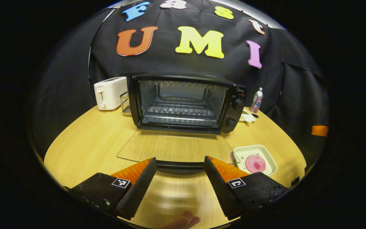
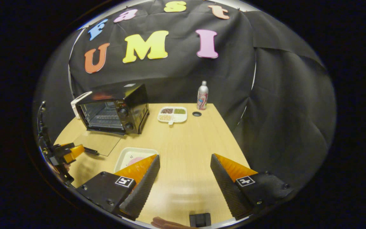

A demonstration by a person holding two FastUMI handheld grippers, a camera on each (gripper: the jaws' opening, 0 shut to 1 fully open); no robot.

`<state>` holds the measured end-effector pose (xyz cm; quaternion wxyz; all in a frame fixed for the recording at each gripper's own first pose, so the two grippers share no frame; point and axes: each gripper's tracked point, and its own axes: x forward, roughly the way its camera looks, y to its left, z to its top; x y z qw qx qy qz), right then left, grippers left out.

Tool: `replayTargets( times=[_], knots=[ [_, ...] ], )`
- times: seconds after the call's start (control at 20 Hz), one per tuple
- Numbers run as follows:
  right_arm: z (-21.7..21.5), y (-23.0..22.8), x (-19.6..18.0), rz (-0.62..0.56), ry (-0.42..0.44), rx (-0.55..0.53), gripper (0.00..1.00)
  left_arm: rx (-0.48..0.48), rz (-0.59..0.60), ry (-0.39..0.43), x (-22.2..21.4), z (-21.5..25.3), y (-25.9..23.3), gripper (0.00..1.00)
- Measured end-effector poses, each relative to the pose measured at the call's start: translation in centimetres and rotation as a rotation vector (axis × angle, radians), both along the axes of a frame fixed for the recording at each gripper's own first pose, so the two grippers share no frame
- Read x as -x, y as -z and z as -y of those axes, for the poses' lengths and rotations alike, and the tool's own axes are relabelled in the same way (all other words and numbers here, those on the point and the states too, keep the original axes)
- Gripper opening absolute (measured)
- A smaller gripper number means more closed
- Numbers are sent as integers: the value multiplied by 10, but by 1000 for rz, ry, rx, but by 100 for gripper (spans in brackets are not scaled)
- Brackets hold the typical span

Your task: Open the electric oven with the left hand, put the food in, and close the electric oven.

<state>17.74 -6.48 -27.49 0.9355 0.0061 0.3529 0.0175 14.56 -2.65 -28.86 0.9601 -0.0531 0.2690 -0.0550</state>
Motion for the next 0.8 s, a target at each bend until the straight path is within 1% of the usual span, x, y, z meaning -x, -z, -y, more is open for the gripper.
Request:
replayTargets(
  times=[0.05, 0.1, 0.15, 0.2, 0.3, 0.4, 0.45, 0.5, 0.55, 0.6, 0.65, 0.75, 0.8],
  knots=[
    [-4, 10, -6, -44, -10, -15, 98, -9, 43, -3, 4, -1, -17, 95],
    [-7, 20, -8, -85, -21, -36, 100, -19, 88, -2, 8, -2, -33, 95],
    [-12, 28, -11, -124, -33, -61, 100, -27, 131, -1, 14, -3, -51, 95],
    [-19, 35, -15, -160, -49, -82, 98, -31, 171, -6, 19, -5, -64, 95],
    [-29, 54, -25, -231, -68, -110, 99, -37, 246, -21, 31, -10, -92, 95],
    [-40, 72, -31, -307, -84, -140, 87, -36, 310, -41, 42, -16, -117, 95],
    [-47, 82, -34, -348, -101, -157, 86, -35, 348, -48, 47, -19, -131, 95],
    [-50, 93, -37, -392, -105, -169, 82, -43, 393, -56, 56, -22, -143, 95],
    [-54, 102, -40, -435, -105, -179, 81, -56, 418, -60, 62, -25, -154, 95],
    [-58, 111, -39, -474, -113, -188, 75, -67, 435, -58, 68, -27, -161, 95],
    [-61, 119, -42, -505, -118, -197, 72, -79, 452, -55, 73, -27, -168, 95],
    [-74, 134, -44, -573, -115, -250, 65, -94, 474, -47, 81, -28, -178, 94],
    [-82, 141, -42, -612, -117, -287, 56, -91, 479, -41, 86, -27, -180, 94]
  ],
)
